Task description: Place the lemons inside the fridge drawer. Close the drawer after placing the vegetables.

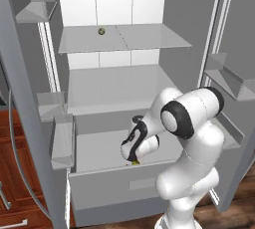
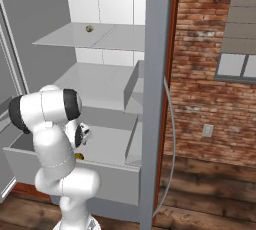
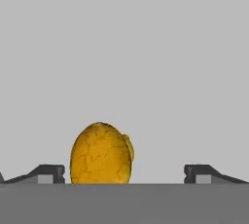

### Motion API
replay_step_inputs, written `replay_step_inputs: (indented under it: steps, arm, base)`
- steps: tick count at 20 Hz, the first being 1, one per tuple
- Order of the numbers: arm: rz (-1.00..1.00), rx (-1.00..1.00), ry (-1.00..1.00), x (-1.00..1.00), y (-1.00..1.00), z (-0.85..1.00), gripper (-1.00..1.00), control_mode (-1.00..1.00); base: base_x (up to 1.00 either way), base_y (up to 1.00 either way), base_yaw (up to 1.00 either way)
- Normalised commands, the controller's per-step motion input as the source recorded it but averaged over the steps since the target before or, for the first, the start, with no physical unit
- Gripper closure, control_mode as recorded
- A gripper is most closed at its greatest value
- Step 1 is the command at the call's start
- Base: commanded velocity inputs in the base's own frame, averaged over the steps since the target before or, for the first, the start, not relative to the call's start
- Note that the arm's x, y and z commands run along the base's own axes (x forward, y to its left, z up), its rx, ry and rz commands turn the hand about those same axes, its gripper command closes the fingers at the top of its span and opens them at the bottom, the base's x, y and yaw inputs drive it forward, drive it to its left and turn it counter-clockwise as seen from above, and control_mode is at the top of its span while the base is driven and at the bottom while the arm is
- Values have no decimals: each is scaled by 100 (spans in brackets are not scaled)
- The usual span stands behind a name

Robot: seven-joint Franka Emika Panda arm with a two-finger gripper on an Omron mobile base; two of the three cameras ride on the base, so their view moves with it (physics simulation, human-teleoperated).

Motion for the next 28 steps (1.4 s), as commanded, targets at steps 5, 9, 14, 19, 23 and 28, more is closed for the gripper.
replay_step_inputs:
  steps: [5, 9, 14, 19, 23, 28]
  arm:
    - [0, 0, -24, -28, 28, 98, -100, -100]
    - [0, 0, -12, -43, 44, 74, -100, -100]
    - [0, 0, -7, -40, 55, 92, -100, -100]
    - [0, 0, 0, -24, 33, 95, -100, -100]
    - [0, -1, 0, -52, 23, 77, -100, -100]
    - [0, -2, 5, -78, 15, 49, -100, -100]
  base:
    - [0, 0, 0]
    - [0, 0, 0]
    - [0, 0, 0]
    - [0, 0, 0]
    - [0, 0, 0]
    - [0, 0, 0]
